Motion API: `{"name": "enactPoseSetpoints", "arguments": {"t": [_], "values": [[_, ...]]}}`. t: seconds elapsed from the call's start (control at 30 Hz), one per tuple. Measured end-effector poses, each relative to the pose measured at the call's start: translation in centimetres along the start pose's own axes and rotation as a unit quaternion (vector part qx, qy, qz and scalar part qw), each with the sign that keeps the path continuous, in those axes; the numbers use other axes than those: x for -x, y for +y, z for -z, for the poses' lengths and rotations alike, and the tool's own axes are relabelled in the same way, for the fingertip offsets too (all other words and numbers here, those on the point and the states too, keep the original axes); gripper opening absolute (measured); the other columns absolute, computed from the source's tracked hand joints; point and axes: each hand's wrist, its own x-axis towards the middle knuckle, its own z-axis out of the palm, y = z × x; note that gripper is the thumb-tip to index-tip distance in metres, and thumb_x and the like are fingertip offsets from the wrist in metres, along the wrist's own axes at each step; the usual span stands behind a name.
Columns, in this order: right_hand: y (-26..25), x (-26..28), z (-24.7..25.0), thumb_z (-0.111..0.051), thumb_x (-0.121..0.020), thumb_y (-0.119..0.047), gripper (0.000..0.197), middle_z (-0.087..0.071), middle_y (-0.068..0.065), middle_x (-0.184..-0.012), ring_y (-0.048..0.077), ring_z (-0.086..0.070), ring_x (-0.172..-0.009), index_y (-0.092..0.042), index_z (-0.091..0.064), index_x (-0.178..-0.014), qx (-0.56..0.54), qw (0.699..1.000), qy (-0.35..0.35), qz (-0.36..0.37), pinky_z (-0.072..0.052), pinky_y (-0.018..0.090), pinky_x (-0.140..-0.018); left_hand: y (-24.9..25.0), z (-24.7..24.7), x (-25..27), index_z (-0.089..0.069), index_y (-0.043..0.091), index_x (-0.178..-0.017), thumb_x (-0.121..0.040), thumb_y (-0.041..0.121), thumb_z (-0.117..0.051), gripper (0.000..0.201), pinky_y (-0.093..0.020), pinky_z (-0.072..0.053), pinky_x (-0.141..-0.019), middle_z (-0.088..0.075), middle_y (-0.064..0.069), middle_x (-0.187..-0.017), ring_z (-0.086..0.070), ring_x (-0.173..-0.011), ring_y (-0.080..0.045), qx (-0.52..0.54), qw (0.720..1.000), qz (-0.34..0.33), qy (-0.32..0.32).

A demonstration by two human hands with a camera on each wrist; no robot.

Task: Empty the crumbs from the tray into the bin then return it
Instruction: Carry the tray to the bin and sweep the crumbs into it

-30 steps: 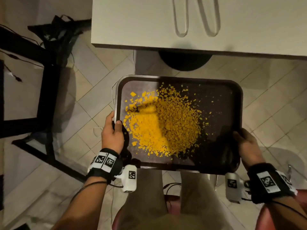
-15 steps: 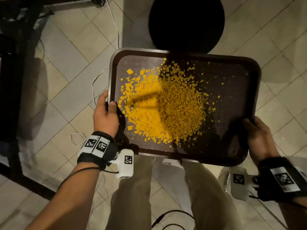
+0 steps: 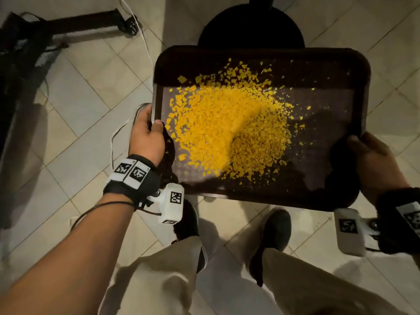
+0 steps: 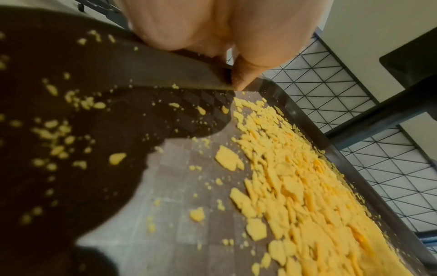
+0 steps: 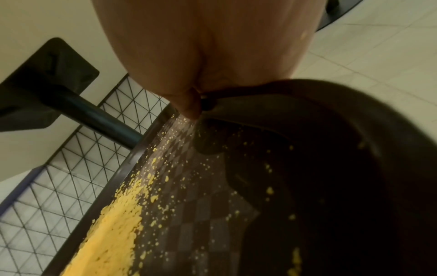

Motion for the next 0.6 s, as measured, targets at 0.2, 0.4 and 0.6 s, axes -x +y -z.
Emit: {"name": "enactPoseSetpoints", "arguments": {"t": [0.2,0.4,0.6], "values": [[0.5,-0.8,-0.2,-0.047,-0.095,-0.035,0.028,-0.066,0.001,-0.096,0.019,-0.062,-0.085,-0.019,-0.061,-0.113,-0.021,1.000,-0.008,0.015,-0.053,0.040,-0.079,0.6,-0.7,-0.7,-0.050,0.024,-0.135,-0.101,0.011,-0.042,0.038,-0.021,-0.049,-0.078,-0.065,-0.001,-0.117,-0.063,-0.095,-0.015,0.008,0.999,-0.035,0.011],[-0.8,2.3,0.9,-0.052,-0.087,-0.047,0.042,-0.067,0.007,-0.105,0.029,-0.064,-0.093,-0.018,-0.059,-0.116,-0.026,0.998,0.053,0.003,-0.054,0.043,-0.081,2.7,1.7,1.7,-0.050,0.026,-0.137,-0.101,0.018,-0.044,0.036,-0.030,-0.051,-0.077,-0.065,-0.004,-0.107,-0.064,-0.086,-0.019,0.007,0.999,-0.027,-0.024],[-4.3,7.6,0.7,-0.042,-0.101,-0.027,0.034,-0.056,0.011,-0.110,0.022,-0.053,-0.091,-0.007,-0.051,-0.127,0.018,0.997,0.068,0.014,-0.039,0.029,-0.076,3.9,6.0,4.7,-0.052,0.036,-0.134,-0.095,0.030,-0.052,0.039,-0.043,-0.048,-0.101,-0.067,-0.008,-0.118,-0.065,-0.104,-0.026,0.009,0.999,0.012,-0.040]]}}
